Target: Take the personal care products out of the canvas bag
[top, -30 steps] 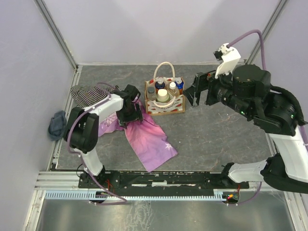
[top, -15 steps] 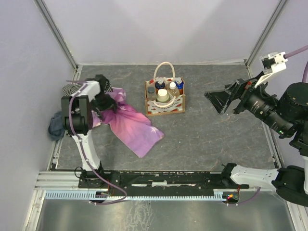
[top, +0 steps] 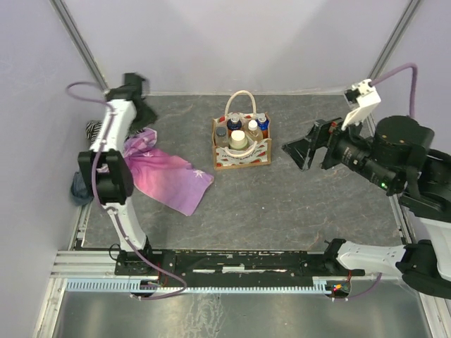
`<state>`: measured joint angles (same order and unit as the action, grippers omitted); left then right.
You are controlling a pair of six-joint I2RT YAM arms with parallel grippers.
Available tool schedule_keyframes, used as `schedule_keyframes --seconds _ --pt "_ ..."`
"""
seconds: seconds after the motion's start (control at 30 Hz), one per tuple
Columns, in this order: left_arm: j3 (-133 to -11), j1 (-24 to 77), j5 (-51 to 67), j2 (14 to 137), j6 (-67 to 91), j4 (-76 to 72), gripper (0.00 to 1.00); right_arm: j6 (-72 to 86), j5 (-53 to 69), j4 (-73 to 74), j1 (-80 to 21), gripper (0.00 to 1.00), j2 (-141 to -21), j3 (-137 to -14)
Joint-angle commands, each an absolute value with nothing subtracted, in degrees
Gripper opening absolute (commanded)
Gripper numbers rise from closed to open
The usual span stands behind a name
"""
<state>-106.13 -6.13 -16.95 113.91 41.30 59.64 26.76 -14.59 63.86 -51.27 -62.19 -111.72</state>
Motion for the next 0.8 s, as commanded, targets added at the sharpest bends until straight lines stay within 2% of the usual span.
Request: schedule_keyframes --seconds 0.0,0.17,0.33,0.6,0.77 --pt "-105.14 10.01 -13.82 109.07 42.27 62.7 0.79 27.02 -13.5 60.86 -51.25 1.0 -63.25 -111.69" --pt "-91.67 21.05 -11.75 107.48 45.37 58.72 0.8 26.17 -15.34 61.17 -51.24 1.0 -63.58 -112.7" --pt "-79.76 26.31 -10.16 105.85 49.06 53.4 0.81 25.42 -18.66 61.01 -51.24 1.0 -62.6 -113.23" --pt "-75.41 24.93 -9.46 109.29 50.9 51.53 0.83 25.25 -20.22 61.43 -51.24 1.0 -61.3 -112.3" --pt "-69.67 14.51 -7.09 107.71 51.33 49.37 0.84 24.52 -24.34 62.31 -51.24 1.0 -59.03 -111.26"
